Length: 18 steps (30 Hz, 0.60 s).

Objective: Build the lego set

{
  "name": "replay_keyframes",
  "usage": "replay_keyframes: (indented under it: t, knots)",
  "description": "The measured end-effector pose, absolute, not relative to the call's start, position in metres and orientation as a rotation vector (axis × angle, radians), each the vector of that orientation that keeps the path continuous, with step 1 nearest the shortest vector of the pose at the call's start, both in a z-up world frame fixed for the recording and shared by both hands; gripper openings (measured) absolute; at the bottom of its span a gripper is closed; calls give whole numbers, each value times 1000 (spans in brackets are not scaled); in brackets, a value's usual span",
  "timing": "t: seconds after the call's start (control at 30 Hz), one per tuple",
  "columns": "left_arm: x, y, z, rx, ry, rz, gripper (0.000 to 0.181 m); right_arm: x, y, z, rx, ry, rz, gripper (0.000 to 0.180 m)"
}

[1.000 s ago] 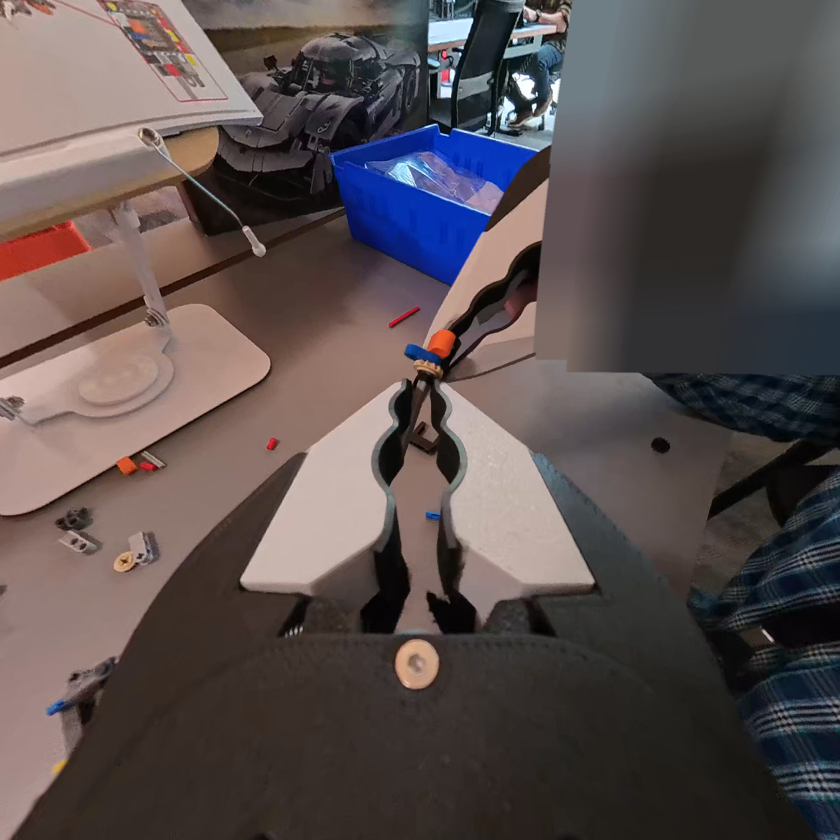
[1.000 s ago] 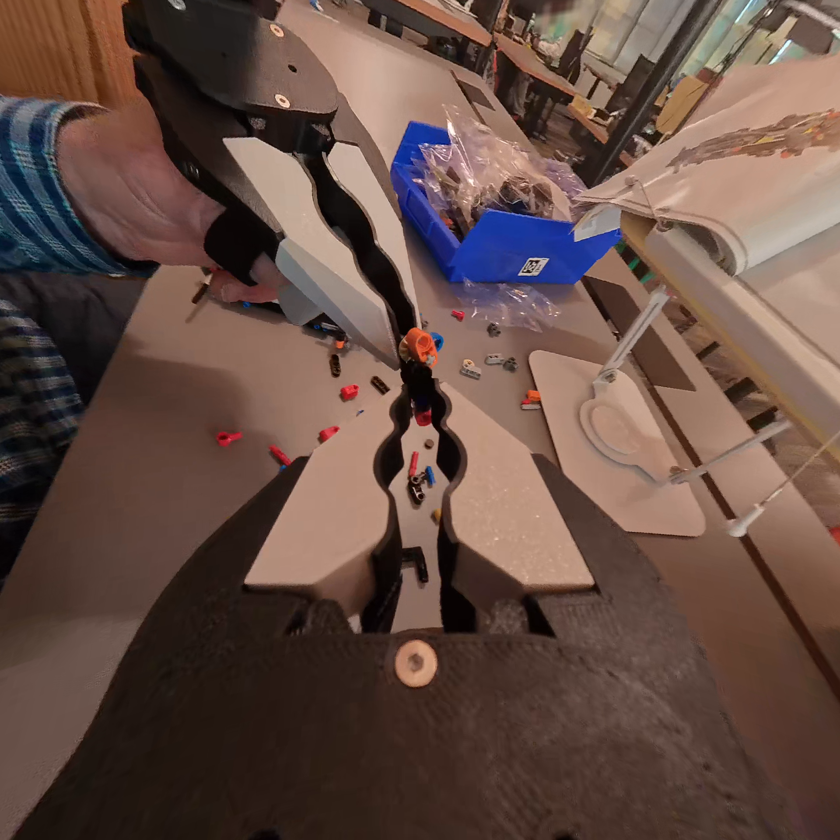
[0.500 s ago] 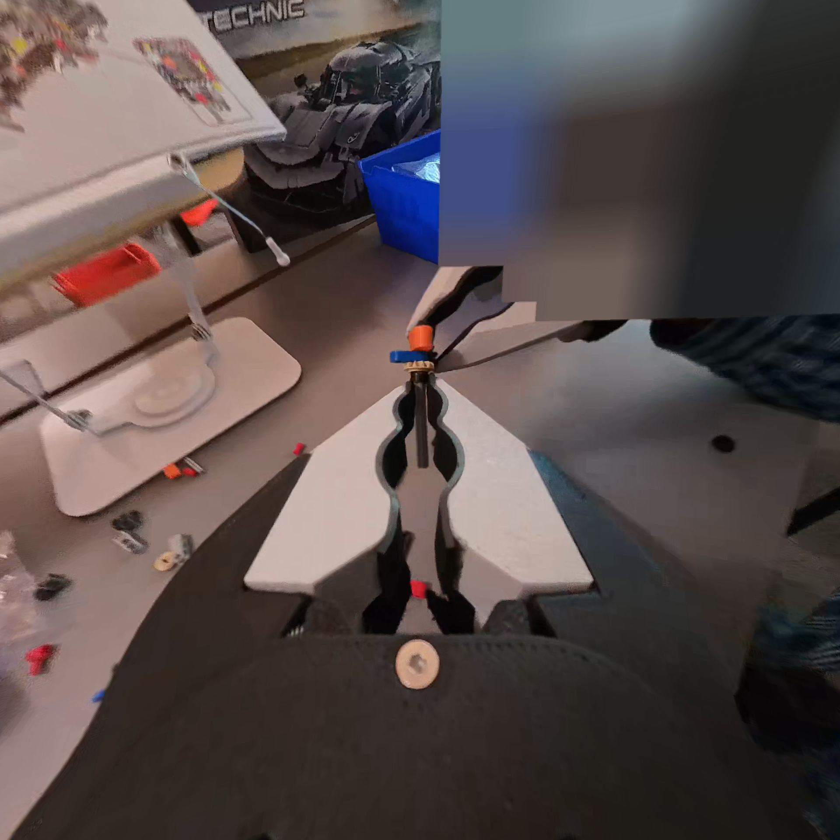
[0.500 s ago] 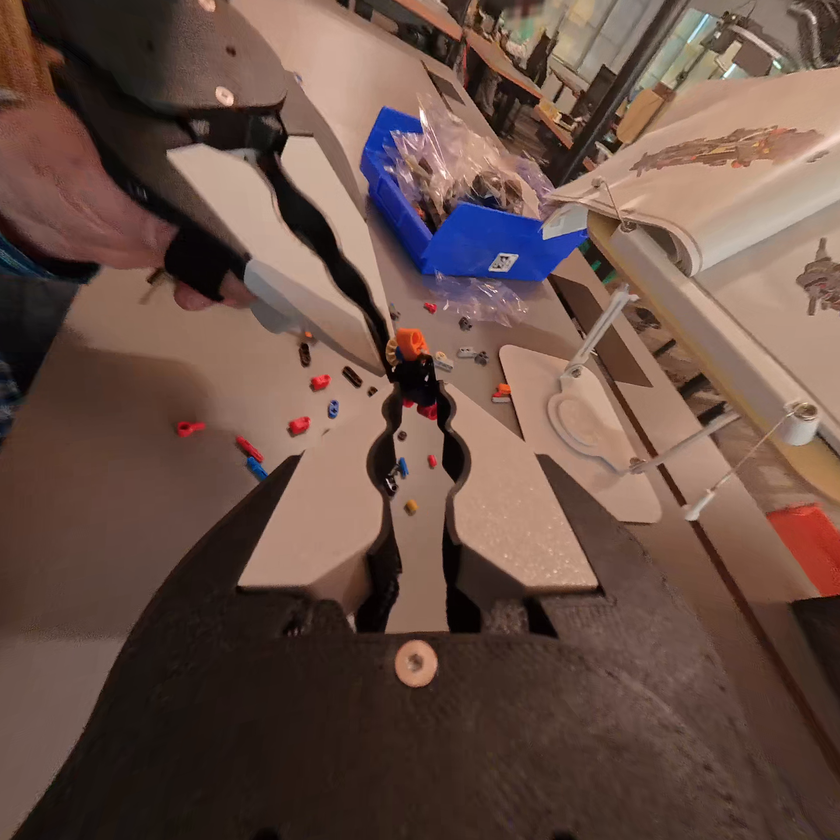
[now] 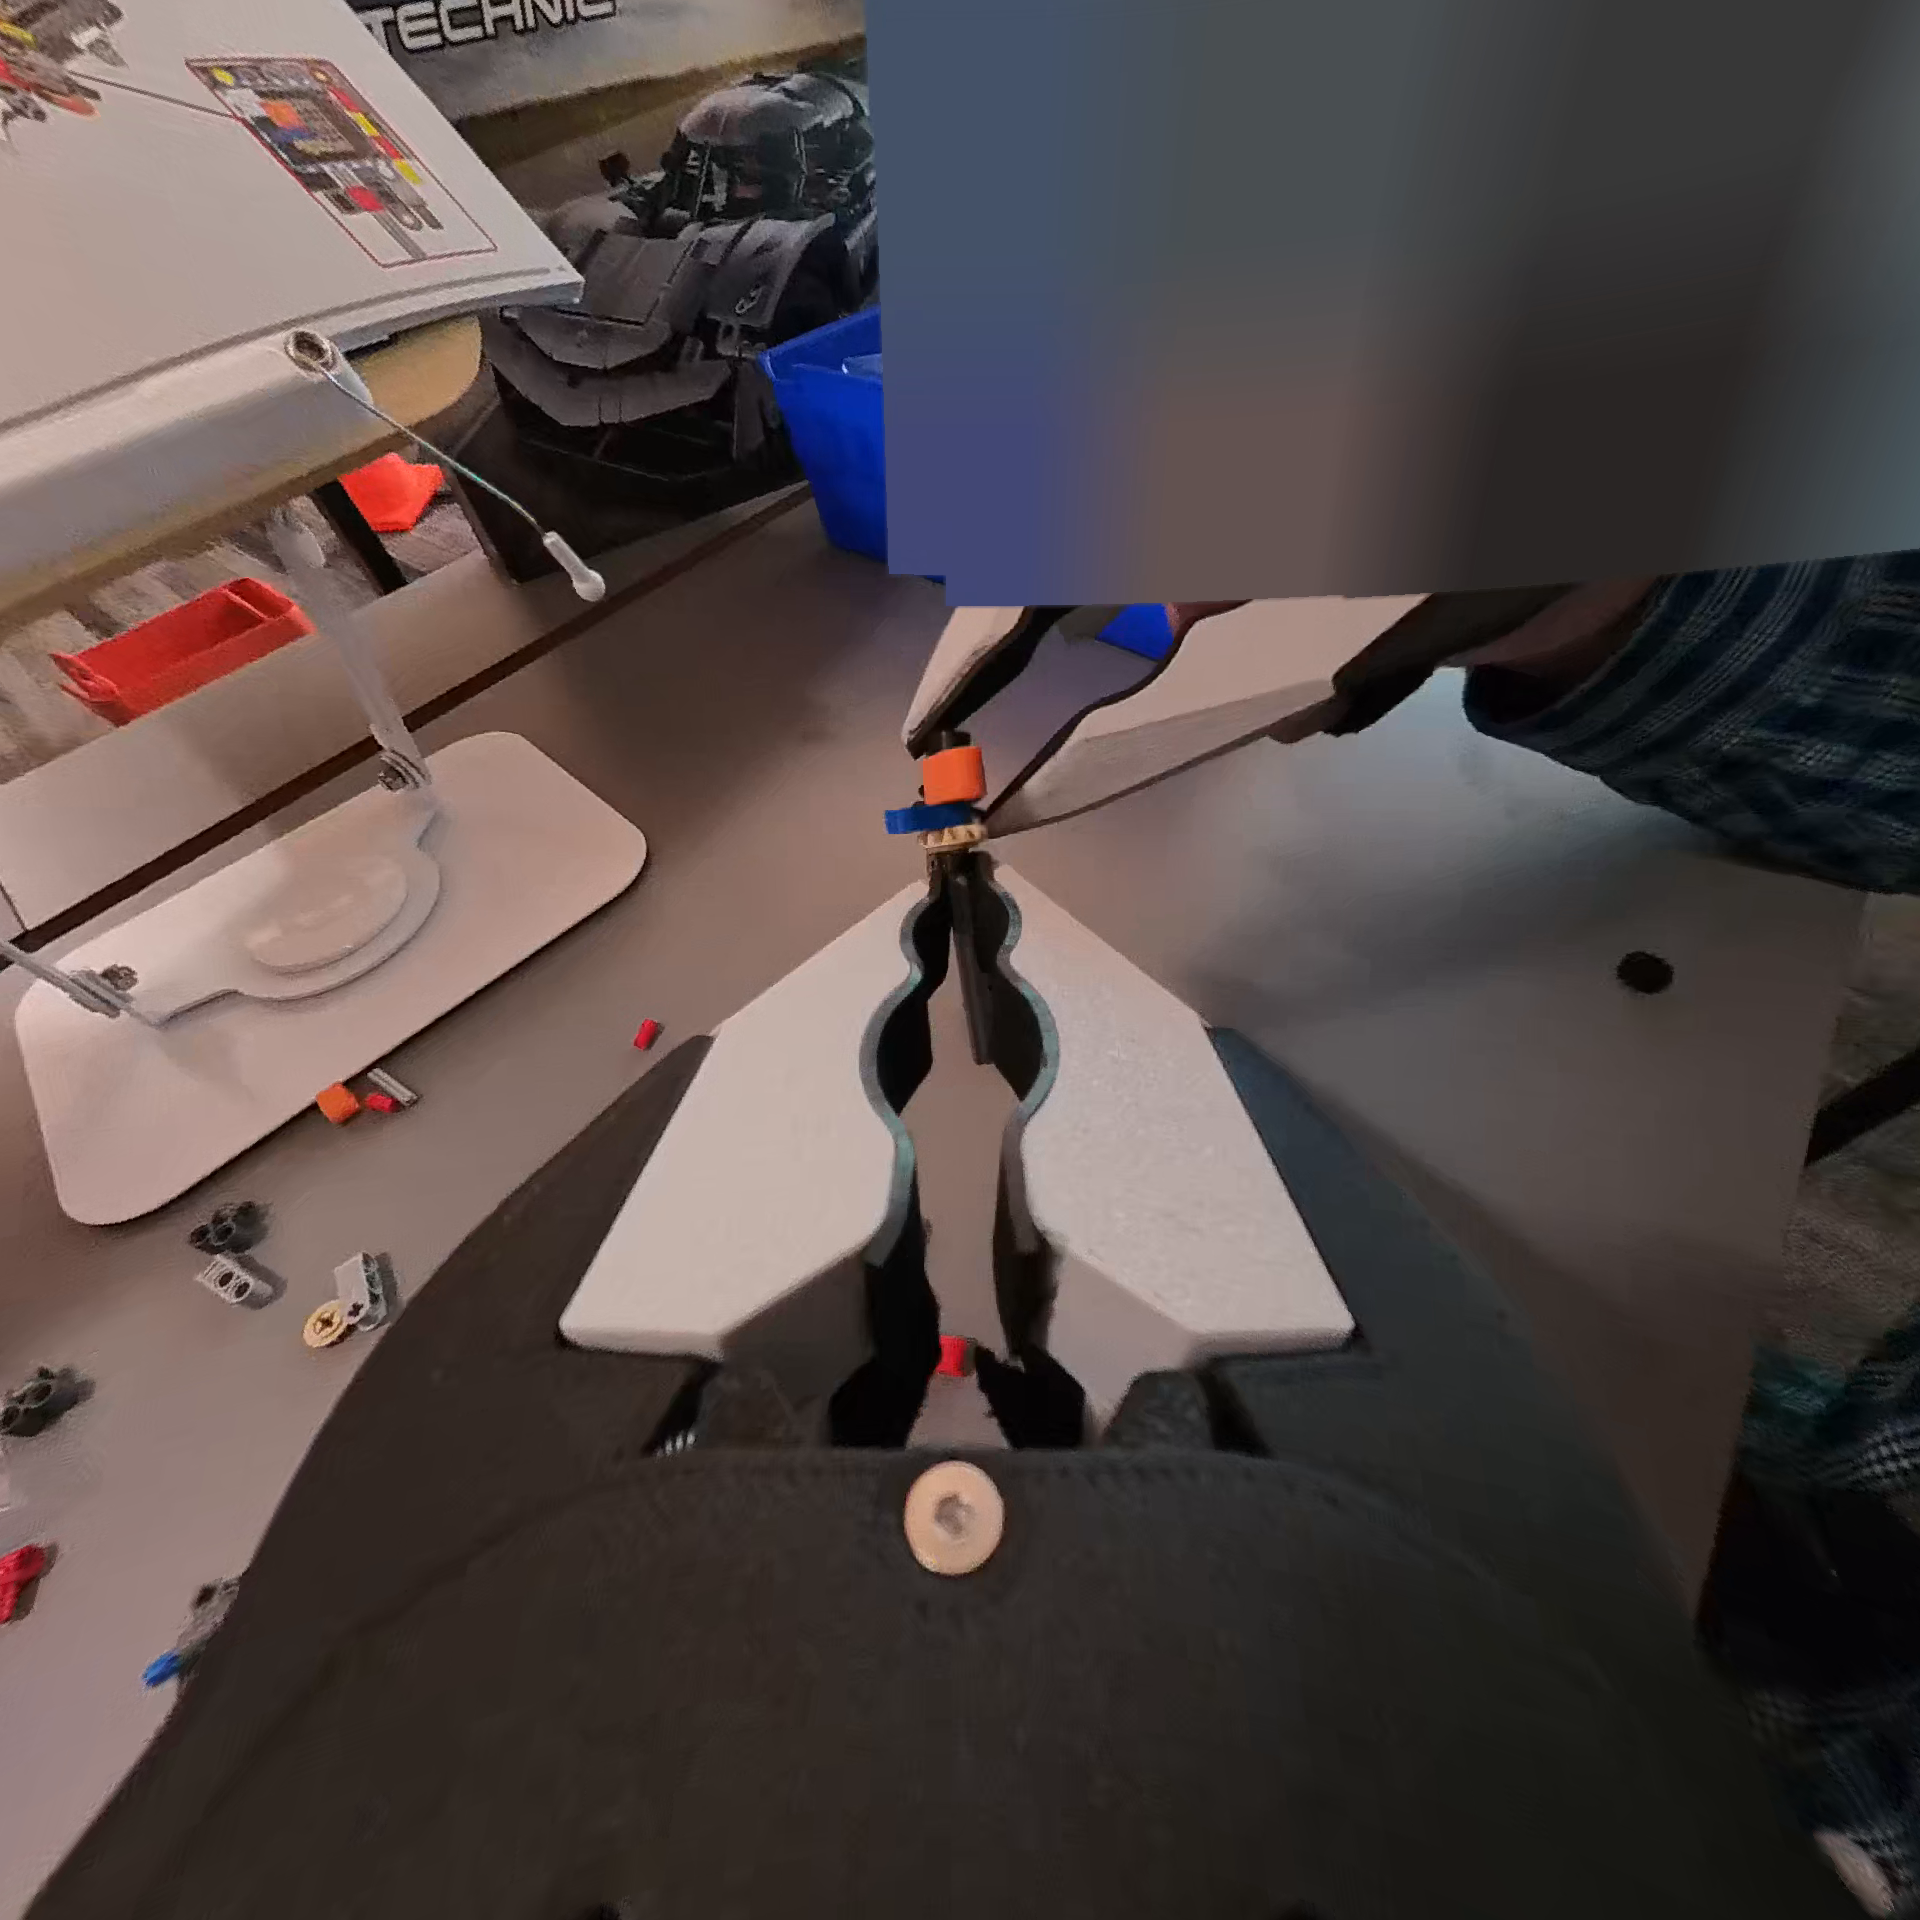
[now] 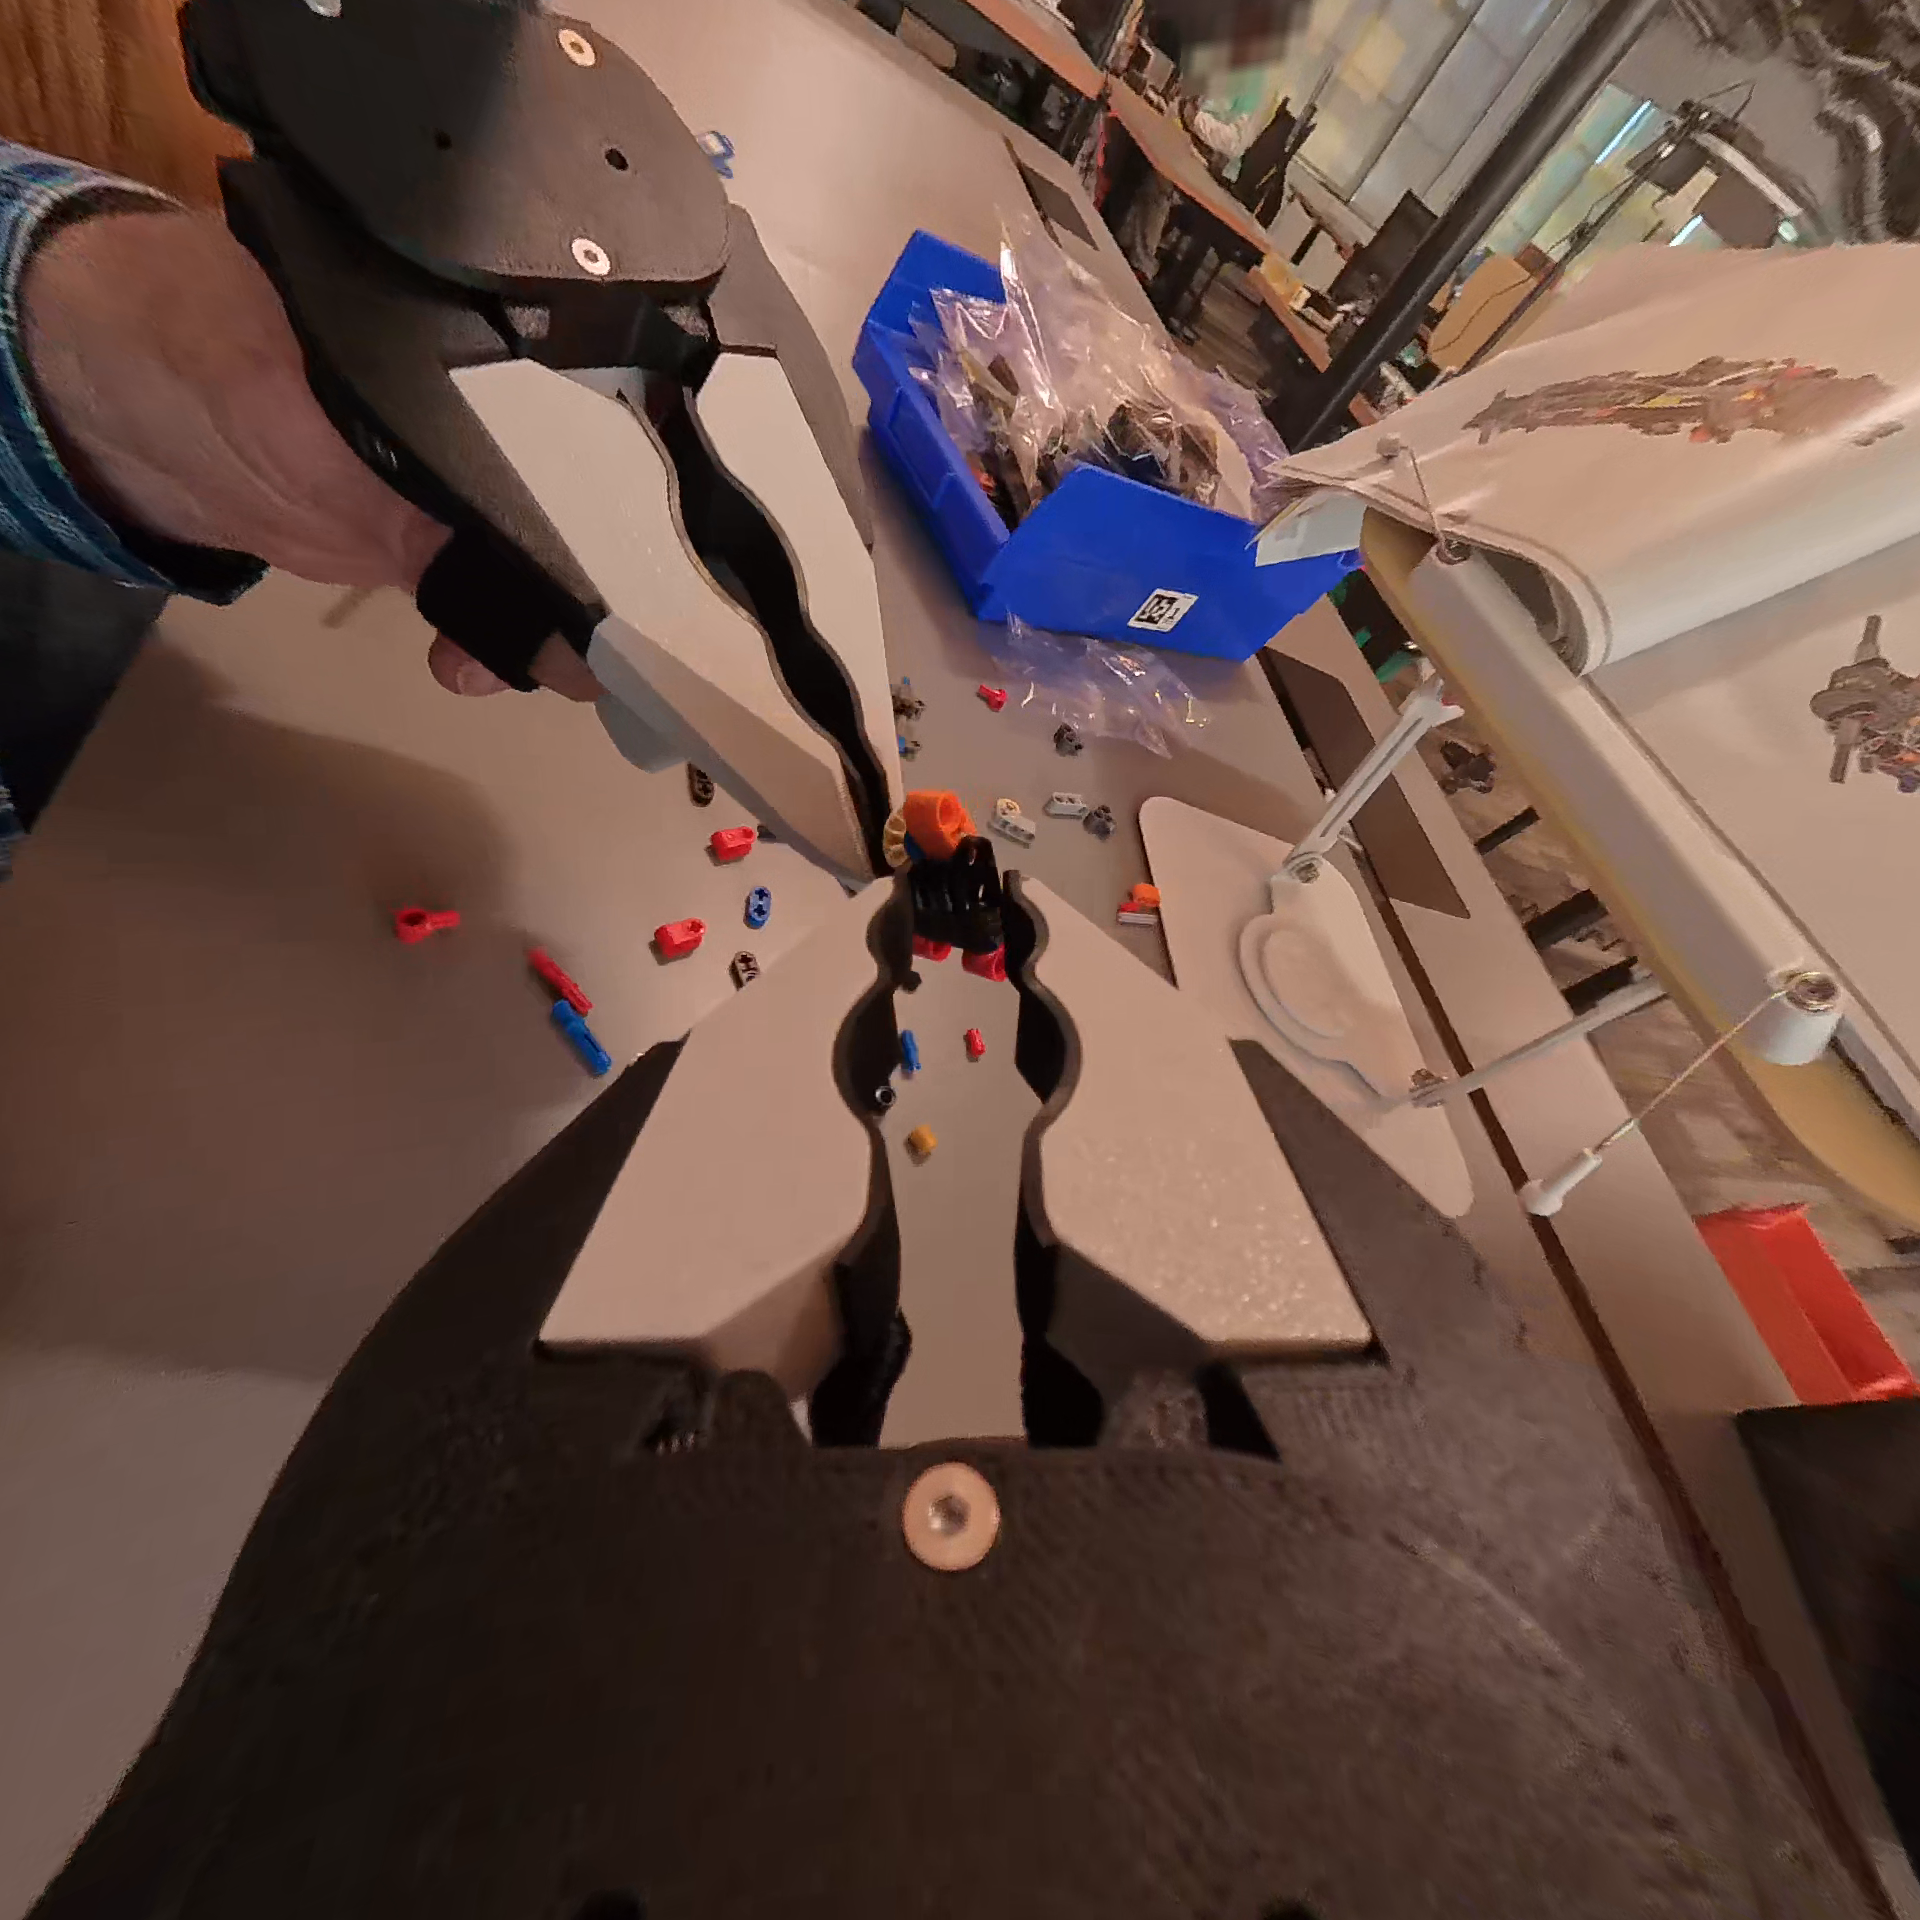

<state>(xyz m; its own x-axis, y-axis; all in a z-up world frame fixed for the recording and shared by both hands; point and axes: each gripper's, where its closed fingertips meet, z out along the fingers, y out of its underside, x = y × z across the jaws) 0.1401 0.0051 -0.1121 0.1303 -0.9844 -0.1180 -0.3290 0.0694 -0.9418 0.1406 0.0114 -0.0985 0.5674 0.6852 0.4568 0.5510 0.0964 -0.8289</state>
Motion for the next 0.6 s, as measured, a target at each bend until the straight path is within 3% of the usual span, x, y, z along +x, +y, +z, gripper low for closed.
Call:
replay_keyframes:
  t: [0.33,0.6]
  knots:
    - [136,-1,-120,-1274,1544,-586,2,137,0,-103,-1566,-1128,252,8]
    - [133,-5,-122,-1241,1582,-604,3,135,-6,-108,-1538,-1193,221,5]
